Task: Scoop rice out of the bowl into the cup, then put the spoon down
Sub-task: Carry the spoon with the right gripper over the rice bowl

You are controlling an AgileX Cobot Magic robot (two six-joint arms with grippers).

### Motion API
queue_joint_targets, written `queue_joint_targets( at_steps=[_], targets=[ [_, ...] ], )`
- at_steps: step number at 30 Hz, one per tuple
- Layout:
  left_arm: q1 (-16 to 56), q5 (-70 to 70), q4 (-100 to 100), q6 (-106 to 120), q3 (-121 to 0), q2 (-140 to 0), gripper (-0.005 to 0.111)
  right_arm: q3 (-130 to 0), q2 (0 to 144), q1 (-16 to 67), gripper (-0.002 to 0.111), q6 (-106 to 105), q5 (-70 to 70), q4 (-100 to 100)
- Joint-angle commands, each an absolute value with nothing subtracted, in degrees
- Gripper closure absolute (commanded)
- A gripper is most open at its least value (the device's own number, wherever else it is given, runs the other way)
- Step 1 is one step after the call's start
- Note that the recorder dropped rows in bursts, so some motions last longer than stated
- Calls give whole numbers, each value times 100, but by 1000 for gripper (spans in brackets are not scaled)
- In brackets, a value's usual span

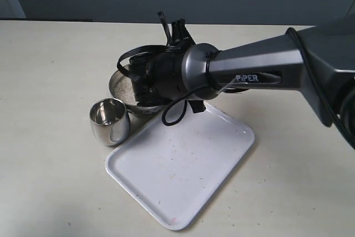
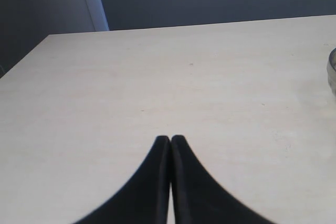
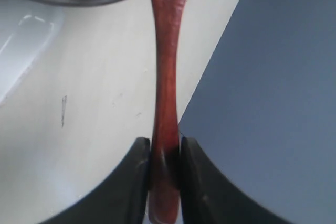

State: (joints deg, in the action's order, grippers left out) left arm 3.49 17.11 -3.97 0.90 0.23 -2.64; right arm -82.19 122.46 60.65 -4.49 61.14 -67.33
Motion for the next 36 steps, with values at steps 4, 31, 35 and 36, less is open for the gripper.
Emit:
queue_joint_targets(
  at_steps=[4,31,35,36],
  targets=[
    [359,1646,-399,54,0,-270,106,-8259,12413,6069,109,-295,6028,-6891],
    [359,1662,-399,54,0,-270,106,-8259,12460,6175,109,-280,5701,-6710],
    [359,1662,-399,54,0,-270,106,-8259,12460,6175,109,-480,5551,-6448],
    [359,1662,-399,54,0,-270,106,-8259,12460,6175,109,-601,5497,-6318]
  ],
)
